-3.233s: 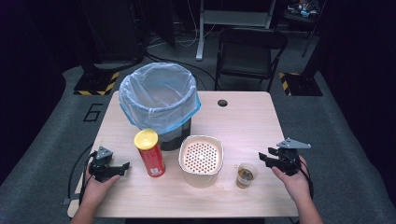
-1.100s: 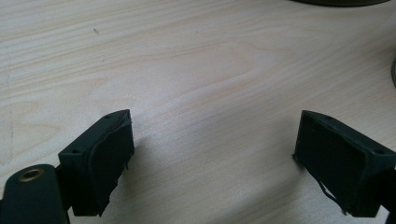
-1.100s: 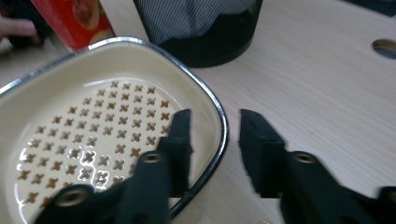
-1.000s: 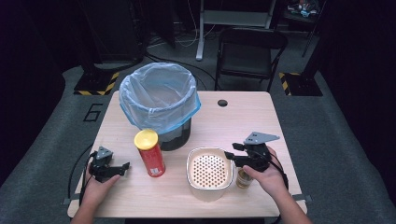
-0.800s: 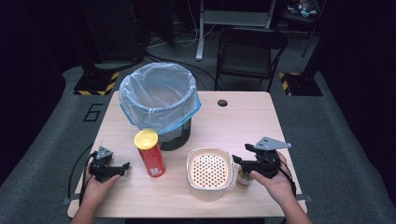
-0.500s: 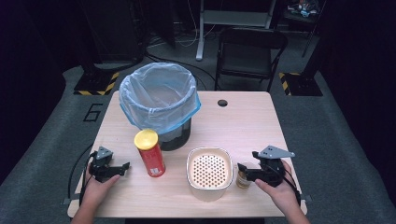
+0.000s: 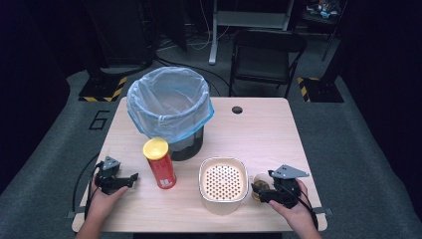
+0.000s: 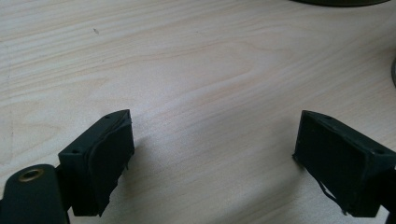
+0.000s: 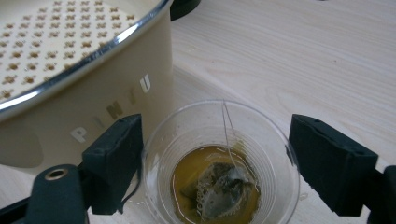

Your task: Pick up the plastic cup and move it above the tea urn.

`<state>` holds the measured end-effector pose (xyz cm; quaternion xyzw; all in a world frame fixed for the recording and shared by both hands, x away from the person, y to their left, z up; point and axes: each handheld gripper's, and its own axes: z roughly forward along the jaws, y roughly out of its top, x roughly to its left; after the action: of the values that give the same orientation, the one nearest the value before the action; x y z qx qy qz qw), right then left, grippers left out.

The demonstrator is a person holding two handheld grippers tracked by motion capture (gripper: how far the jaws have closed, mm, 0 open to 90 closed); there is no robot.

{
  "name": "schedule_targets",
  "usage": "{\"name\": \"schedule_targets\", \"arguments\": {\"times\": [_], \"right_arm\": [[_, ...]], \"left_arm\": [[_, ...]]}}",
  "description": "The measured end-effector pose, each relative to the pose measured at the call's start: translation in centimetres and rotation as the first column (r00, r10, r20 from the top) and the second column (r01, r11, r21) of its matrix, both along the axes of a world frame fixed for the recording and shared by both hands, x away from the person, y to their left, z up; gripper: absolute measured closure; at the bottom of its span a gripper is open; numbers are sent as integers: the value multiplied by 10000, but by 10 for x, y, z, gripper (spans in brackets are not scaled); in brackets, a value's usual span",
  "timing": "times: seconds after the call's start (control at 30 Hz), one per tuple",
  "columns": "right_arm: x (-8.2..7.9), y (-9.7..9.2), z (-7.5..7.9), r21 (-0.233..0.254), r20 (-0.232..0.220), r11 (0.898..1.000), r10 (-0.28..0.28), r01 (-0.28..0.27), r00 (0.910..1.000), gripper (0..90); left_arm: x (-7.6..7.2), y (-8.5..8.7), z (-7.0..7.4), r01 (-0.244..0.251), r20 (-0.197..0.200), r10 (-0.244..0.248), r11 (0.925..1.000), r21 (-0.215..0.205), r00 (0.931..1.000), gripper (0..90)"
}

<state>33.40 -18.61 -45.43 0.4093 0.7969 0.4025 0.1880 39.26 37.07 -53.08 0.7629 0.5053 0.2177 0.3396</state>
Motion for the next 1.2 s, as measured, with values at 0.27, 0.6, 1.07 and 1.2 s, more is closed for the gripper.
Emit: {"name": "schedule_targets", "arguments": {"times": [0.27, 0.6, 1.07, 1.2], "right_arm": [[-1, 2, -14, -356, -48, 9994, -40, 39, 10000, 195], [-2, 4, -20, -614, 258, 9981, -48, 63, 9997, 195], [1, 2, -26, -782, 115, 9969, 142, -133, 9998, 252], [1, 3, -26, -677, 66, 9977, 88, -84, 9999, 258]], "left_arm": [[0, 0, 0, 2, -2, -2, 10000, 2, 10000, 117], [0, 0, 0, 6, -7, -6, 10000, 6, 10000, 117], [0, 0, 0, -2, 35, 2, 10000, 5, 10000, 117], [0, 0, 0, 12, 37, -12, 10000, 16, 10000, 117]]}}
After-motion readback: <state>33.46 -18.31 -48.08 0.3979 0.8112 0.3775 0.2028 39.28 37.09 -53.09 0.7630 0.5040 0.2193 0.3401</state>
